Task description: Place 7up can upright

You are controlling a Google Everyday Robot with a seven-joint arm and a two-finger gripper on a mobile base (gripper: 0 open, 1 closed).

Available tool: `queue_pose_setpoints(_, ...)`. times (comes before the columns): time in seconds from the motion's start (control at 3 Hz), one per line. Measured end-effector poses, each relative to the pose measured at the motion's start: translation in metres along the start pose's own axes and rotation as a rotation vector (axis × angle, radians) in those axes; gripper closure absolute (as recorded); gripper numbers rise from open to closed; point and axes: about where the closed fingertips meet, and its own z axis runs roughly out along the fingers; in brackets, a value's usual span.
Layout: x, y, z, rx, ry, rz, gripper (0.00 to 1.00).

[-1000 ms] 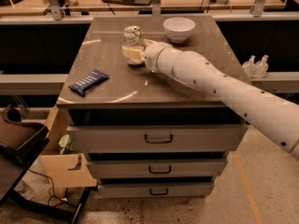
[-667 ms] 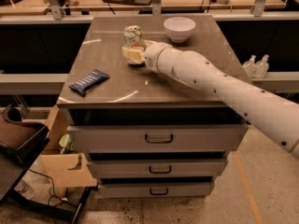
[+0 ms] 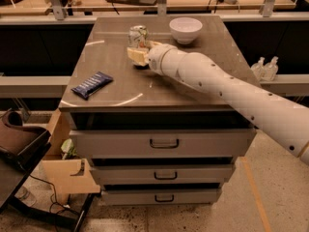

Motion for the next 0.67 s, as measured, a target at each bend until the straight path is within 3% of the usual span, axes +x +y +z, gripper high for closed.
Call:
queue_pose_setpoints(0.33,0.0,0.0017,0.0012,-0.003,0.0,0.0,0.13)
queue_pose_setpoints(0.67,0.0,0.0034,0.0023,-0.006,0.0,0.0,0.0)
